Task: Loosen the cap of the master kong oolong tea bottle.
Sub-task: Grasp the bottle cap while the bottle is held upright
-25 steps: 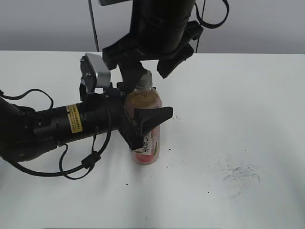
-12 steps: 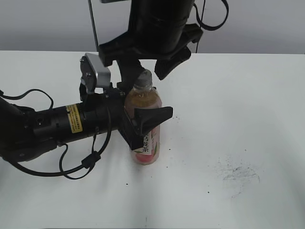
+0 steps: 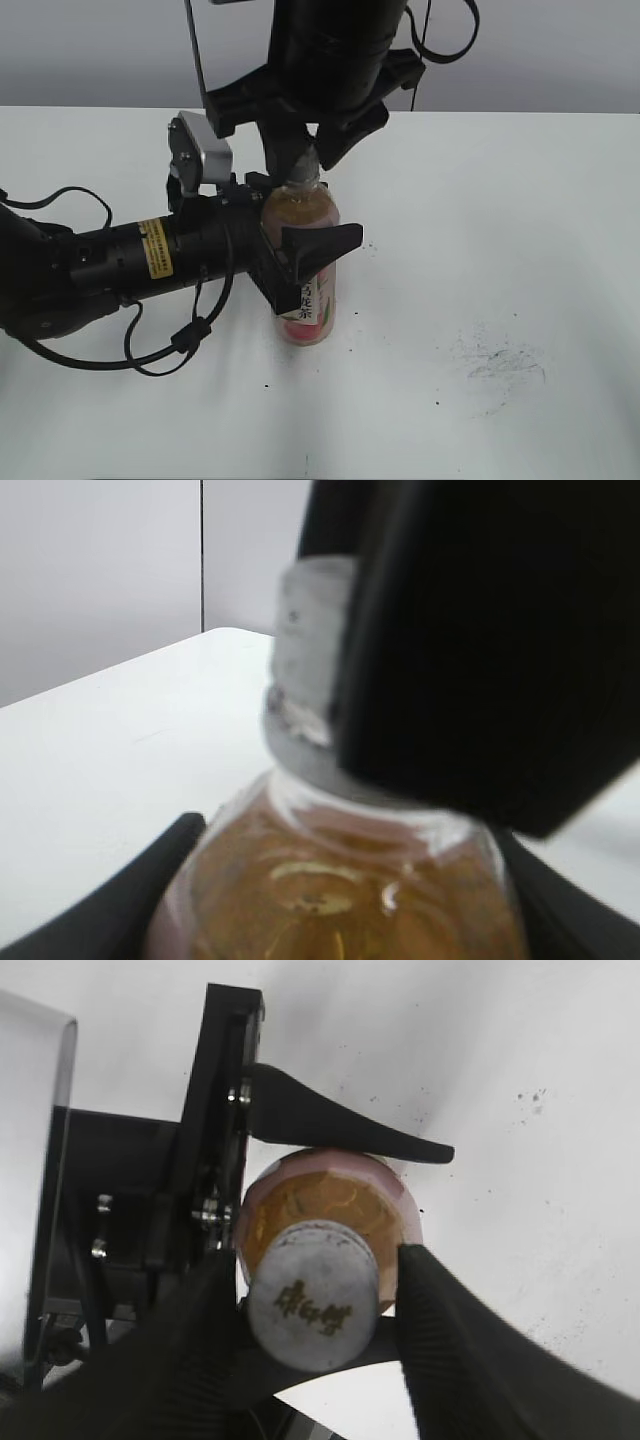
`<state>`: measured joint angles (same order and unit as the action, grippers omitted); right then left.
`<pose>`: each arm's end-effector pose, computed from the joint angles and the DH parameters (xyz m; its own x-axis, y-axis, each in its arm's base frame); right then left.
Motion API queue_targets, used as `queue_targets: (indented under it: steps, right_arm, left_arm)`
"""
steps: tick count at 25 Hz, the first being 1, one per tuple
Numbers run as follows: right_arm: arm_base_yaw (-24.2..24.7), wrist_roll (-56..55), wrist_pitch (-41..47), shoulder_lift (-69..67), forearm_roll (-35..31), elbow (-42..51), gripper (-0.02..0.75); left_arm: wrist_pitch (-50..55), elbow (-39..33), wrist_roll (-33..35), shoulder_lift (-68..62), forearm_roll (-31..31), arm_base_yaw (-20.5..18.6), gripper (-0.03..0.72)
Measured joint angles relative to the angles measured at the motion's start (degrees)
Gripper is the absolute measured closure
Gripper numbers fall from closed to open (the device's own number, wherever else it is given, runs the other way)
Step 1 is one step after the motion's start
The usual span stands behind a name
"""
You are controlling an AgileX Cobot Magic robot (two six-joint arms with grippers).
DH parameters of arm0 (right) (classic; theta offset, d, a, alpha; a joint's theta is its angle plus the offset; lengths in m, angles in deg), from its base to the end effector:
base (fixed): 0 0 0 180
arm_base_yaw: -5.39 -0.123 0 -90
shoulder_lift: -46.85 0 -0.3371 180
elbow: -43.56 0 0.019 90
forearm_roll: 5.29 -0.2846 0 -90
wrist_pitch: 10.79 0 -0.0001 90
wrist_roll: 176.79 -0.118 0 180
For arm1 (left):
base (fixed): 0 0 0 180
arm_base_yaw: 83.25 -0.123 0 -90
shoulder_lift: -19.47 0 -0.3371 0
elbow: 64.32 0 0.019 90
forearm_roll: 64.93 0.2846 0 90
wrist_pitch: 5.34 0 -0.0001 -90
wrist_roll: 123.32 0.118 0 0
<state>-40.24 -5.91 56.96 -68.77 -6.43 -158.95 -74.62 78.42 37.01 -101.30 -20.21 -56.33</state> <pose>0.3268 0.3372 0.3190 -0.7708 -0.5506 -0.3205 -0.5994 0.7973 0.0716 0.3081 -0.2435 0.1463 -0.0999 0.0454 -0.9940 0.9238 0.3753 -0.0757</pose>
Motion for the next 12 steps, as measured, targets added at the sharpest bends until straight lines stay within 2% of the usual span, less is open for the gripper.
queue_targets:
  steps: [3,4,9,12]
  right_arm:
    - [0.00,0.07,0.14,0.00,-0.05,0.00,0.453]
    - [0.00,0.50,0.20,0.00,-0.05,0.00,0.462]
    - [0.00,3.96,0.26,0.00,-0.11,0.00,0.462]
    - [0.00,11.14,0.30,0.00,-0.11,0.00,0.462]
  left_arm:
    - [0.05,0.00,0.00,0.00,-0.05,0.00,0.241]
    - [0.05,0.00,0.00,0.00,-0.05,0.00,0.241]
    - [0.05,0.00,0.00,0.00,-0.06,0.00,0.241]
    - [0.05,0.00,0.00,0.00,-0.06,0.00,0.241]
